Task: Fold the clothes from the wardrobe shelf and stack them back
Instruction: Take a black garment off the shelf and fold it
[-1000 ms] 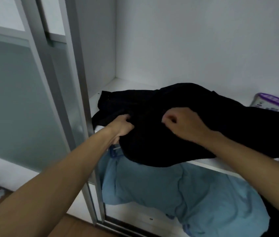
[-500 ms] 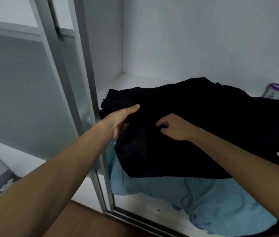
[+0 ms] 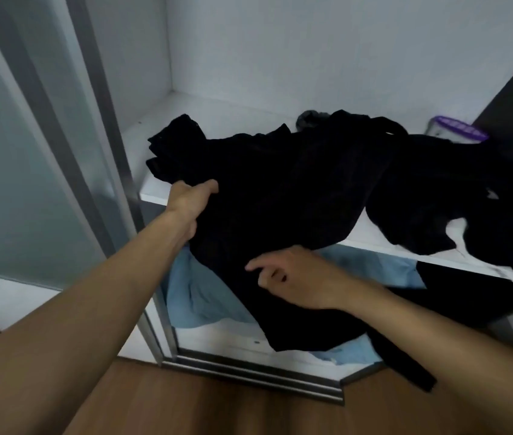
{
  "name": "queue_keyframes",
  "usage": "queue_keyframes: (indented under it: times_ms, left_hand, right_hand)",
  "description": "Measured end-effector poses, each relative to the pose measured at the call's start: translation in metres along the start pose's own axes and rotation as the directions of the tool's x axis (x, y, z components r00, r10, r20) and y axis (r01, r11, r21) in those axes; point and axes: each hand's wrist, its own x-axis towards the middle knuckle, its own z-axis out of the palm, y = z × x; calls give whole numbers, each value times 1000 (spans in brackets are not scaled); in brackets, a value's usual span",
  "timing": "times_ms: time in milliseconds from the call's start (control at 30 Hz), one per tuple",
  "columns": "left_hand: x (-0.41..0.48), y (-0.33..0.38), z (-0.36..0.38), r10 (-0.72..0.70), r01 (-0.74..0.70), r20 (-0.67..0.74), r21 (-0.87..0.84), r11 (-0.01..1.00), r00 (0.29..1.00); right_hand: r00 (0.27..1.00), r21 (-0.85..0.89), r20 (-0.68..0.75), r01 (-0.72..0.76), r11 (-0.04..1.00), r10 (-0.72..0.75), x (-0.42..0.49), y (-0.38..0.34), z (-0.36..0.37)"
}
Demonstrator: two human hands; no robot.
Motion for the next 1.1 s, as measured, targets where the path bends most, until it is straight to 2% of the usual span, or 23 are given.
queue_keyframes:
  times_ms: [33,67,133,200,233,300,400,467,533,600,667,833,900,933,1000,1033,1100]
  left_hand:
    - [-5,-4,-6,25,-26,25,38,999,999]
    - [-11,-7,-12,48,-52,56,89,995,997]
    - [-27,-12,-23,76,-96,118,172,980,990]
    - [-45,-14,-31,79,-121,188,223,967,979]
    - [-54,-15,-35,78,-130,217,236,963,973]
    - [-74,-18,-42,89,-147,238,241,959,967]
    - [-102,-20,-49,127,-162,179,196,967,976]
    - [-121,-19,-52,141,-151,78,138,979,987]
    - [-139,-15,-55,152,-151,-19,26,988,988]
    - [-158,-10,-60,160,-172,-99,-121,978,982]
    - [-181,-7,-69,163,-191,-151,-191,963,975]
    - [-244,-5,-76,156,-175,-105,-203,963,982]
    - [-268,-4,-74,196,-211,-100,-172,962,975]
    - [-279,-3,-73,232,-246,-103,-156,957,967]
    - [-296,0,-71,296,-309,-108,-127,943,949]
    - [-303,0,-69,312,-325,-112,-115,939,943]
    - [-313,-1,-64,324,-334,-121,-78,939,938]
  right_hand:
    - [988,52,-155,-12,999,20,-2,6,-12]
    - [944,42,-329,-9,999,23,-2,14,-27]
    - [791,-136,-609,-44,990,-48,0,32,-62]
    - [681,-260,-724,-128,957,-106,5,52,-97]
    - [677,-260,-730,-153,953,-90,8,60,-111]
    - [767,-198,-642,-169,966,3,15,70,-127]
    - [936,-184,-342,-149,972,79,16,76,-119]
    - [977,-101,-202,-96,990,74,8,79,-102]
    - [989,4,-141,-50,999,50,-2,79,-81]
    - [991,57,-133,-3,998,11,-16,75,-60]
    - [981,35,-187,59,998,-51,-32,70,-38]
    - [889,-244,-436,33,969,-140,-67,49,-11]
    - [859,-342,-456,73,937,-233,-78,36,-14]
    - [892,-396,-366,108,912,-265,-85,29,-16]
    - [972,-429,-47,188,884,-230,-101,15,-11]
    - [975,-405,105,221,887,-195,-111,8,-3]
    - [946,-330,288,247,911,-152,-133,-2,18]
